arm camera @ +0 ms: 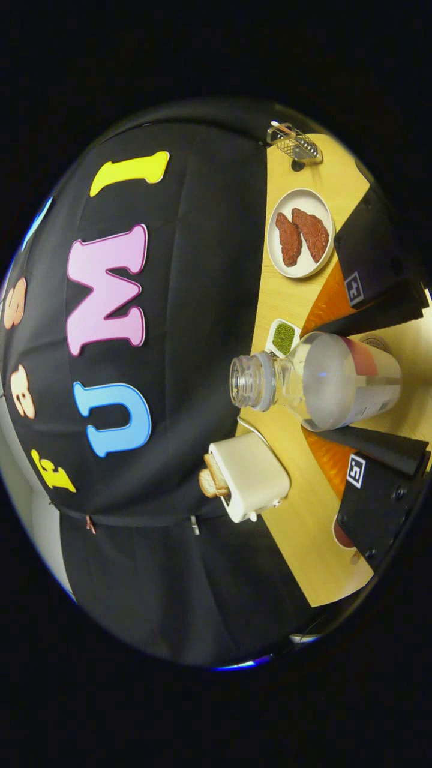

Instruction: Take the bottle from table, then pour the juice into the cup, finally place the bottle on the coaster

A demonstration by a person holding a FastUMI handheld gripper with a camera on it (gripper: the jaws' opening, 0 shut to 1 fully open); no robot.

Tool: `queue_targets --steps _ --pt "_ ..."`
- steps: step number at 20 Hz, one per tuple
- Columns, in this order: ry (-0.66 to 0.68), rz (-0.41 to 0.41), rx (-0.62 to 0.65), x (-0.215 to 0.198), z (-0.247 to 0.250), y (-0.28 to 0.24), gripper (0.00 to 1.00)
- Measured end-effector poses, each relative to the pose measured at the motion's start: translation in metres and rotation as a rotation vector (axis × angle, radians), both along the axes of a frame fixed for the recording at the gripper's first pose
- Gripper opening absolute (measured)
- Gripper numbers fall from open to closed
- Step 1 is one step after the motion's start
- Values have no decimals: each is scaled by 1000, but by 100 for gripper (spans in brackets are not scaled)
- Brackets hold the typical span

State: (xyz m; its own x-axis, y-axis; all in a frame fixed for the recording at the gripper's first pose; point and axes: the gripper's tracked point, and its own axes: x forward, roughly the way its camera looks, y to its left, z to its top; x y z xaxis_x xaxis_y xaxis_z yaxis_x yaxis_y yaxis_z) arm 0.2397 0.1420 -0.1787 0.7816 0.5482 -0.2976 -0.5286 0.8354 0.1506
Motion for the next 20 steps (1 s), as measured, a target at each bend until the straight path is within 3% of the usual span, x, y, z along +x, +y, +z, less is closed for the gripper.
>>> queue_targets --steps 3,12,20 --pt "-97 -3 0 12 -3 1 74" --pt "-171 12 8 18 -40 20 75" --pt "-136 8 -19 7 -69 12 79"
